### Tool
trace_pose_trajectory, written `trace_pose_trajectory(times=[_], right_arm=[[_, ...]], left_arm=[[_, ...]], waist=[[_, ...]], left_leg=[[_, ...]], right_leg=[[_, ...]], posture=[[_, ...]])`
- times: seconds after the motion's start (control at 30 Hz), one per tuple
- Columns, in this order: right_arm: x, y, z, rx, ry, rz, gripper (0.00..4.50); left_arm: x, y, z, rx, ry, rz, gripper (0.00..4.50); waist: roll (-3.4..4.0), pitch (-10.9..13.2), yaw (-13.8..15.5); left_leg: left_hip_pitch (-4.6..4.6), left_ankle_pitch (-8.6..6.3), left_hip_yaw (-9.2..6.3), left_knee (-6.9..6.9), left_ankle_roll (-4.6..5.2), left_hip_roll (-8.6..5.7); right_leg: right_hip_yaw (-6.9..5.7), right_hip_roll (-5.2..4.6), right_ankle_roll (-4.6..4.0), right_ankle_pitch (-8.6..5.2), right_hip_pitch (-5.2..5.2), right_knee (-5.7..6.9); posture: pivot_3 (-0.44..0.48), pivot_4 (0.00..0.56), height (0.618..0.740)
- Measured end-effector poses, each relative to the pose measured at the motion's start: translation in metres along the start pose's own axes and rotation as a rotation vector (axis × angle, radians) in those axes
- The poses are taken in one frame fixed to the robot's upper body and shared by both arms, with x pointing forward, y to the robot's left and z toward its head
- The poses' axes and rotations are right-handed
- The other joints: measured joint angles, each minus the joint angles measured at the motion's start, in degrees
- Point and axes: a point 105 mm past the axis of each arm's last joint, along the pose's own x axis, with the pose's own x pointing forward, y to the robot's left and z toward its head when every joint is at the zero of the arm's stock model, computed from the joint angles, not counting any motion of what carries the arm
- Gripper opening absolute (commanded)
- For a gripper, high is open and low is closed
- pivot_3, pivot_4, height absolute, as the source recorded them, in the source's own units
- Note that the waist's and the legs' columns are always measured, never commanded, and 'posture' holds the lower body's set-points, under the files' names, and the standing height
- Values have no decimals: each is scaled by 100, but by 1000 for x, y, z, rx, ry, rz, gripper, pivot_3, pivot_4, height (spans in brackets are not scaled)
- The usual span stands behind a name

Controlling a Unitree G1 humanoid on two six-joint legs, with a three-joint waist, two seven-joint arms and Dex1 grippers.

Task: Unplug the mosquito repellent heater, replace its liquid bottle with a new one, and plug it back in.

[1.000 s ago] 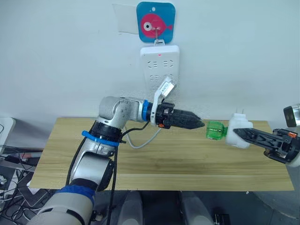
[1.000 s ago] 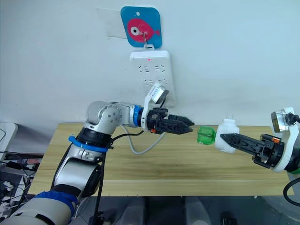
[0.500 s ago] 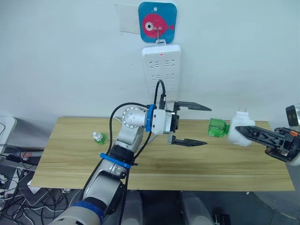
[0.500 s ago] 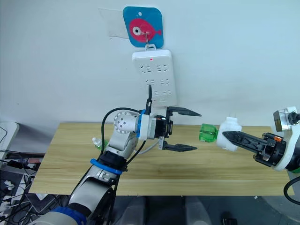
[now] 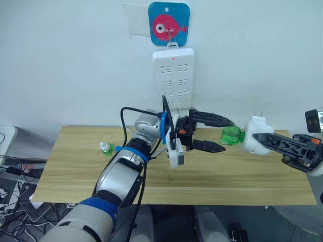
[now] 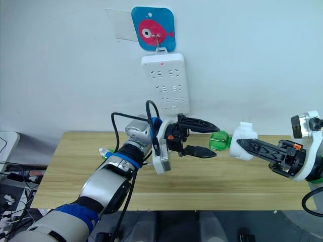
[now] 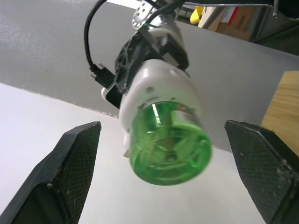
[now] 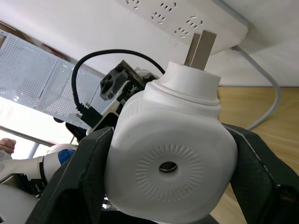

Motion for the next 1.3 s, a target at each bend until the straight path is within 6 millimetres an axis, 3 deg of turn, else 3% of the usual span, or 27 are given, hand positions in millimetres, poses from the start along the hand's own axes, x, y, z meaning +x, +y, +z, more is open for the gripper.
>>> trace_pose_trajectory(times=[0.17,0.27,0.43,0.77,0.93,1.3], right_arm=[[2,0,-2,0,4,-4,3169],[3,-1,-2,0,-3,-6,3169],[4,0,1,-8,-11,2,3169],[4,0,2,-20,-3,-9,3169],[0,-2,8,-49,33,-69,3169],[-7,1,10,-78,84,-122,3169]], left_arm=[[2,2,-2,2,10,9,4472],[1,1,-3,3,16,8,3897],[0,-2,-2,-4,18,0,2361],[2,-4,-5,-82,27,28,2268],[6,-11,-8,-609,40,64,2268],[14,-2,-11,-1718,61,-4,2268]], waist=[[0,0,-3],[0,0,-3],[1,0,-3],[3,-2,-3],[15,-9,-23],[21,-13,-25]], left_leg=[[1,0,-1,0,0,0],[1,1,-1,0,0,1],[1,1,-2,0,0,1],[1,1,-1,-1,0,1],[1,3,-10,-3,-2,11],[-1,7,-21,0,8,5]], right_leg=[[0,0,0,0,0,1],[-1,0,0,0,0,2],[-1,0,0,0,0,2],[-1,-1,0,0,0,4],[-13,-3,-1,0,-1,9],[-24,0,0,0,1,10]], posture=[[0,270,740],[-1,269,740],[1,265,740],[5,251,740],[5,236,740],[-2,228,740]])
